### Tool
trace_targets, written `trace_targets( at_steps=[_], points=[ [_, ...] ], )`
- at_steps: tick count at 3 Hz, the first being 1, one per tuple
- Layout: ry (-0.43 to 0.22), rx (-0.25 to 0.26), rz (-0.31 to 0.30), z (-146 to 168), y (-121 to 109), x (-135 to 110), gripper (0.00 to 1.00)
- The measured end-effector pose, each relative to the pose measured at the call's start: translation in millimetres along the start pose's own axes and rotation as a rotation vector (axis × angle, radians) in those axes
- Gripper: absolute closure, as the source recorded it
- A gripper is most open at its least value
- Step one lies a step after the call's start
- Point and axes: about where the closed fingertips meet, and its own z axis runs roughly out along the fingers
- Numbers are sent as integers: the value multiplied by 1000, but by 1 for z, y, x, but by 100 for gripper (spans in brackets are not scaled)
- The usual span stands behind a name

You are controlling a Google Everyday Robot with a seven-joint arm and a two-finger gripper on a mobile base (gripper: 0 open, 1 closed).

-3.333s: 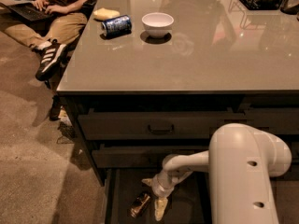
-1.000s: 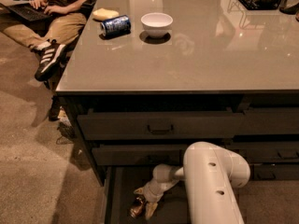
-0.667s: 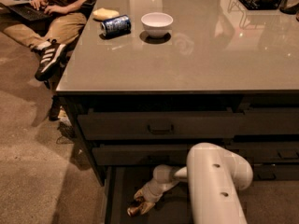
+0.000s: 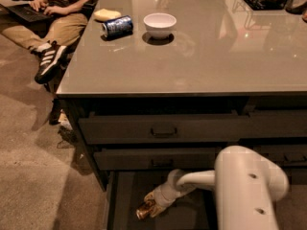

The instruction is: Pick orange can from bottom drawer and place on counter

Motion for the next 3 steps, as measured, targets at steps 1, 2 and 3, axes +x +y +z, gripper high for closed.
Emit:
trace_targets(
  at_steps=[1,2,3],
  points=[
    [-36,112,-6,-73,14,-11,100],
    [-78,181,-25,-119,21,-18,100],
    [-78,185,-18,-120,25,-14,100]
  ],
)
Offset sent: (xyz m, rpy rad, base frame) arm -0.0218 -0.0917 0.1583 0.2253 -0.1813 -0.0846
